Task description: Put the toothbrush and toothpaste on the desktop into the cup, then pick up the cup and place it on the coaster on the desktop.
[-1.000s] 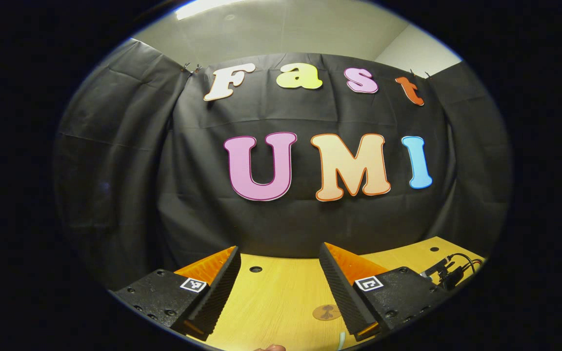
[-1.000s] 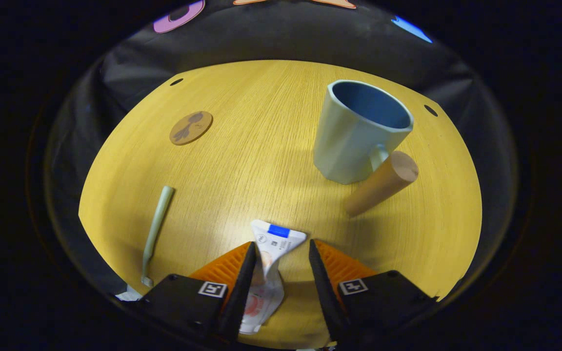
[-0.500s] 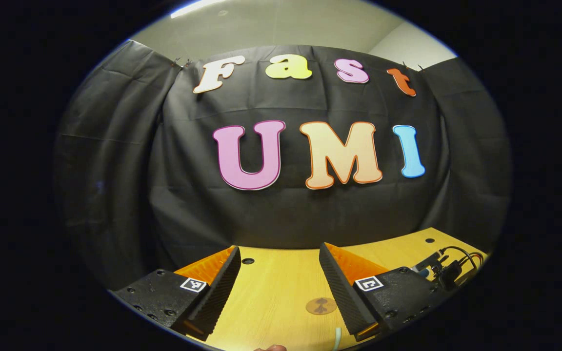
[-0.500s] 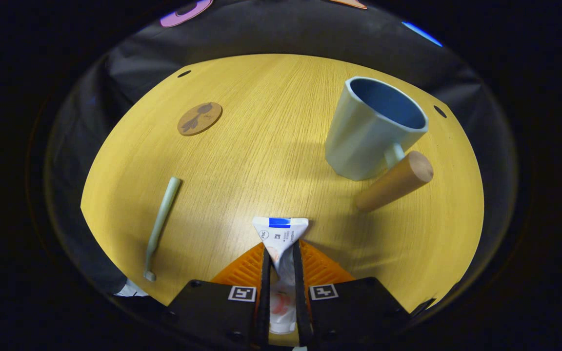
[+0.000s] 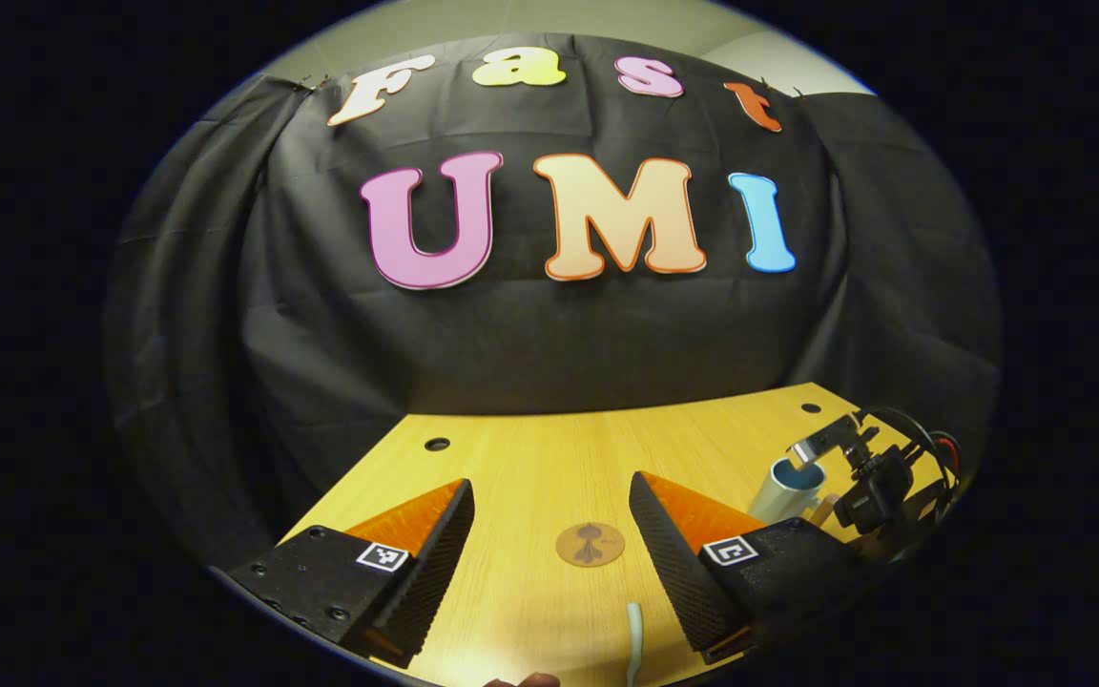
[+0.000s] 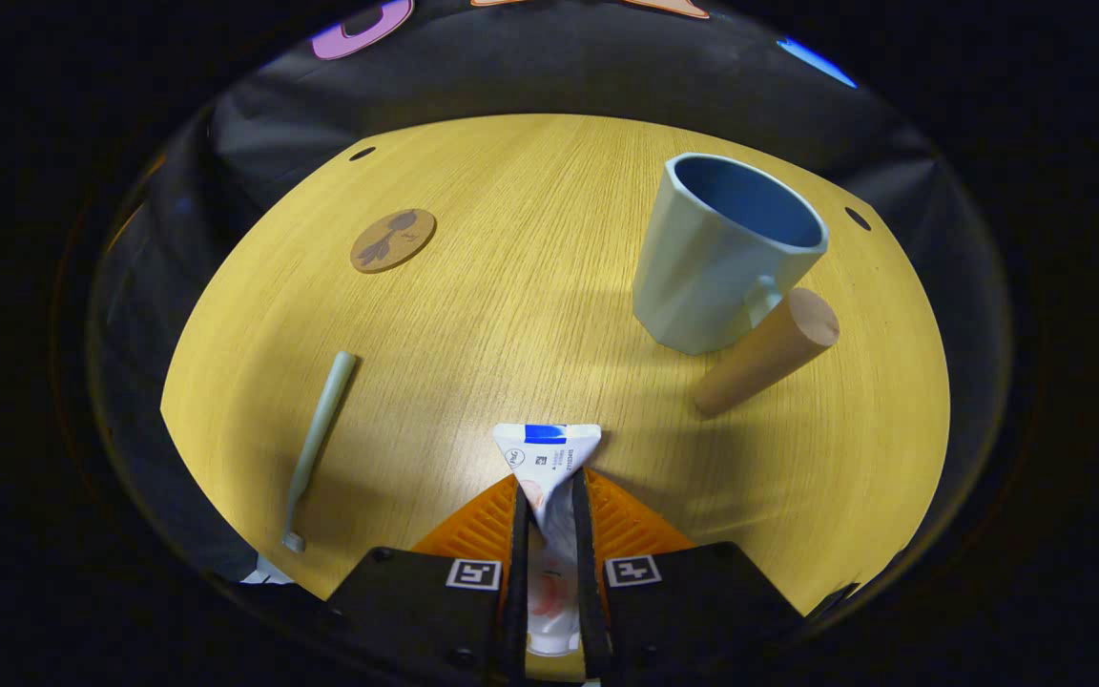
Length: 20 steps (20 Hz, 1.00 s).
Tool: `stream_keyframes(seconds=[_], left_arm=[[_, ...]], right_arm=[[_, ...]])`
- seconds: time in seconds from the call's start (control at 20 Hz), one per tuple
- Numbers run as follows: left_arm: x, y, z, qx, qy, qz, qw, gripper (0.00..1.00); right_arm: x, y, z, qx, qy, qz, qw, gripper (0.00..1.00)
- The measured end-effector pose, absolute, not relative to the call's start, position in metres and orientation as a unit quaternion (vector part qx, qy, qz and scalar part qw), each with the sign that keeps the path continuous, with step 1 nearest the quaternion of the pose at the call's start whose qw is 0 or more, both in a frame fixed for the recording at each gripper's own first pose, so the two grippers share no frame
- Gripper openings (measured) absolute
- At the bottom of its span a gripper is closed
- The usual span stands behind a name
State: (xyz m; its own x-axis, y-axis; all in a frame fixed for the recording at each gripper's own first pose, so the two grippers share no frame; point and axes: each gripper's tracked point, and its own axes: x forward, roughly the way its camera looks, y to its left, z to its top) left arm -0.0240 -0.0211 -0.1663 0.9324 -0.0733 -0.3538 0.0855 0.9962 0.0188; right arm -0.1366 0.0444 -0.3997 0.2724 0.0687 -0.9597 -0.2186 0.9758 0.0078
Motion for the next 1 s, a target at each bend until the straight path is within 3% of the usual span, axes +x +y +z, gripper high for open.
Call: stream_keyframes(seconds=[0.45, 0.8, 0.85, 0.95, 1.0], left_arm=[[-0.054, -0.056, -0.257, -0.002, 0.319, -0.091, 0.943, 0.96], [-0.079, -0.066, -0.316, -0.007, 0.416, -0.102, 0.903, 0.95], [-0.082, -0.066, -0.323, -0.007, 0.429, -0.102, 0.898, 0.92], [-0.090, -0.068, -0.336, -0.007, 0.454, -0.105, 0.885, 0.95], [-0.094, -0.068, -0.341, -0.005, 0.466, -0.105, 0.879, 0.92]], right_arm=[[-0.135, 0.044, -0.399, -0.062, 0.591, 0.098, 0.798, 0.23], [-0.135, 0.044, -0.399, -0.061, 0.588, 0.103, 0.800, 0.25], [-0.135, 0.044, -0.399, -0.060, 0.588, 0.104, 0.800, 0.25], [-0.135, 0.044, -0.398, -0.060, 0.588, 0.105, 0.800, 0.25], [-0.135, 0.044, -0.398, -0.060, 0.587, 0.106, 0.800, 0.22]])
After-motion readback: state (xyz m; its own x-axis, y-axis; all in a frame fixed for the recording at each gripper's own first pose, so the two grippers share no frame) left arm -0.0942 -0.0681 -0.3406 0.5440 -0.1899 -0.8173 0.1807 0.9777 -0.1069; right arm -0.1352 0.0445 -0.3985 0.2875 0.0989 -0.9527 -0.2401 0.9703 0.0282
